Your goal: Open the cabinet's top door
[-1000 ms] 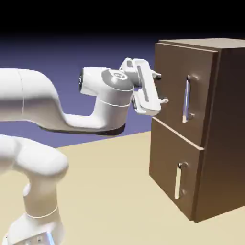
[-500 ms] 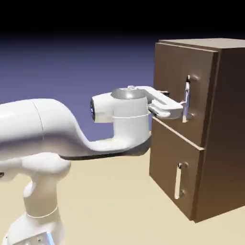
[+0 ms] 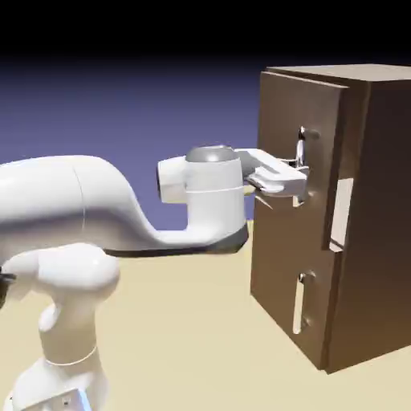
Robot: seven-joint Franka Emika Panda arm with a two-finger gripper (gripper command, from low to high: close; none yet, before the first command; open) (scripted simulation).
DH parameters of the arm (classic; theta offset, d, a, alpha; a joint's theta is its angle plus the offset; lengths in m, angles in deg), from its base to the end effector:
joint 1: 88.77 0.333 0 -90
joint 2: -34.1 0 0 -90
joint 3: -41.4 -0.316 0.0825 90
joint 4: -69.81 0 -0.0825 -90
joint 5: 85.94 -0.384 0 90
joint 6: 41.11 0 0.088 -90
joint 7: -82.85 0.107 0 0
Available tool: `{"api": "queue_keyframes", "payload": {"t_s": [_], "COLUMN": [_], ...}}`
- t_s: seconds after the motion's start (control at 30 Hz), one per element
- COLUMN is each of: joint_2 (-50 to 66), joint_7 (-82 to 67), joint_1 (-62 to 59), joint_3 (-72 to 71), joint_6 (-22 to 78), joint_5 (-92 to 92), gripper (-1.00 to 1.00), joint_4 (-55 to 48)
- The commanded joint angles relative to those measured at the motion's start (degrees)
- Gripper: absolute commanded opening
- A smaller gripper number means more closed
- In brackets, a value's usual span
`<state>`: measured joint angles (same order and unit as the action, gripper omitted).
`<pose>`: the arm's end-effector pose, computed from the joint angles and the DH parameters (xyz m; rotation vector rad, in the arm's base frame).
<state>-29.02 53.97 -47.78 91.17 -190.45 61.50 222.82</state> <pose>0.3497 -0.0672 0.5039 0.7244 1.4173 0.4898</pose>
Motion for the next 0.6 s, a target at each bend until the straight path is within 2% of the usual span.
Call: {"api": "queue_keyframes", "payload": {"t_s": [0.0,0.27,0.57], "joint_2": [-0.5,-5.3,-8.4], "joint_7": [-0.3,-3.0,-4.5], "joint_1": [-1.8,-10.9,-11.7], "joint_3": [-2.1,-18.7,-37.4], "joint_6": [1.7,14.9,30.1], "joint_5": [-1.9,-19.1,-39.8], "gripper": [-1.00,-1.00,-1.00], "joint_4": [1.8,12.8,18.4]}}
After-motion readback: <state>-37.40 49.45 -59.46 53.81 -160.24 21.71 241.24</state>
